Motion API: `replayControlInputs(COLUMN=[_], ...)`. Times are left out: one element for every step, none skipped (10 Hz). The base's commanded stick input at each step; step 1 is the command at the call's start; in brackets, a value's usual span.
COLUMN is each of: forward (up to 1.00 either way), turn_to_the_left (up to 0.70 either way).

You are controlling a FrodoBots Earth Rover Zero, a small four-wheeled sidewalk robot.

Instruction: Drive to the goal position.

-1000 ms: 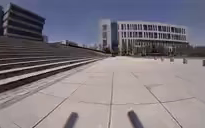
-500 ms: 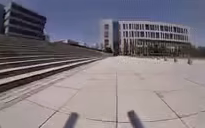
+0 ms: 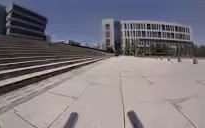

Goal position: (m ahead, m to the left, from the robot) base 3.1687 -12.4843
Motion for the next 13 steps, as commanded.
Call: replayControlInputs(forward=[0.70,0.70,0.70,0.70,0.70,0.70,0.70,0.70,0.70,0.70,0.70,0.70,0.70], turn_to_the_left=[-0.27,-0.27,-0.27,-0.27,-0.27,-0.27,-0.27,-0.27,-0.12,0.00,0.00,0.00,0.00])
